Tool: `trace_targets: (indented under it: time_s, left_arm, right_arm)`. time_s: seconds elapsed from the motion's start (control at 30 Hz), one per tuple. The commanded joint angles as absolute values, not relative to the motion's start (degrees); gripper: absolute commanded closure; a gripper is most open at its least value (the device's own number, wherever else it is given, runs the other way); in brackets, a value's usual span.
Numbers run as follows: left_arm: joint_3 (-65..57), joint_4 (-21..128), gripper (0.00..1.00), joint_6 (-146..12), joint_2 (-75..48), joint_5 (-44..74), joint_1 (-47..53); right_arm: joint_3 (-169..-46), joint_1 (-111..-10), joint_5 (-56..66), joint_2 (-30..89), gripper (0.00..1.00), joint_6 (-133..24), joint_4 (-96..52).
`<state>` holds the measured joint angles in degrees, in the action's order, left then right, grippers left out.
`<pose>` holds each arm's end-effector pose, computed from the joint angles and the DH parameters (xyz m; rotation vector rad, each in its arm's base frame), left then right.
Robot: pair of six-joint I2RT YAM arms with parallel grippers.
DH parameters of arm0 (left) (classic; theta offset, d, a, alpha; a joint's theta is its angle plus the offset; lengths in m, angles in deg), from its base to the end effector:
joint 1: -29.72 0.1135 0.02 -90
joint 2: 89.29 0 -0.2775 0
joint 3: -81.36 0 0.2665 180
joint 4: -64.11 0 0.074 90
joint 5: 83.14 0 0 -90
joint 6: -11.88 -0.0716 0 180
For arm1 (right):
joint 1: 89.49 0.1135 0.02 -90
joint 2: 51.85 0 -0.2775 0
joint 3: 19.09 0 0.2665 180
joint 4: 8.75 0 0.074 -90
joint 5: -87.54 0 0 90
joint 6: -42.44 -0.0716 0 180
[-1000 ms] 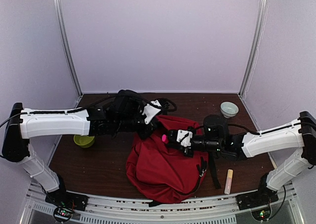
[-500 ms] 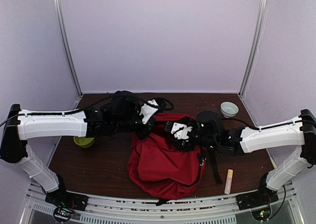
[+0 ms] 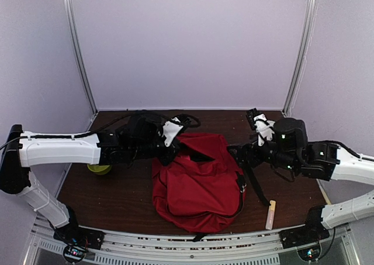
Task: Pack the student bag
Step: Place the pen in the lower front pocket of the bag.
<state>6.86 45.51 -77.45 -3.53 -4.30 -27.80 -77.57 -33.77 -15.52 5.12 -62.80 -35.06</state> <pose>0.2189 -0.3181 0.2664 0.8970 1.9074 -0.4128 0.1630 0.2104 0.2929 -0.5633 1.9577 0.5648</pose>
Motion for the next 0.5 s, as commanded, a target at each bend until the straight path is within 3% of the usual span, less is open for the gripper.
trace_targets:
  time_s: [0.0, 0.17, 0.33, 0.47]
  left_arm:
    - [7.0, 50.7, 1.00, -76.3, -5.1, -4.7, -27.7]
    - [7.4, 50.3, 1.00, -76.9, -5.8, -4.3, -27.7]
    - [7.6, 49.8, 1.00, -77.2, -6.7, -4.1, -27.7]
    - [7.6, 49.4, 1.00, -78.0, -6.5, -4.8, -27.7]
  right_arm:
    - [-68.9, -34.5, -18.3, 3.8, 0.00, -93.2, -56.4]
    - [-60.4, -34.3, -12.5, 0.0, 0.09, -101.1, -61.2]
    - [-58.3, -34.3, -16.0, -4.5, 0.14, -106.1, -72.3]
    - [-54.7, -33.9, -10.8, -5.9, 0.20, -108.2, -71.8]
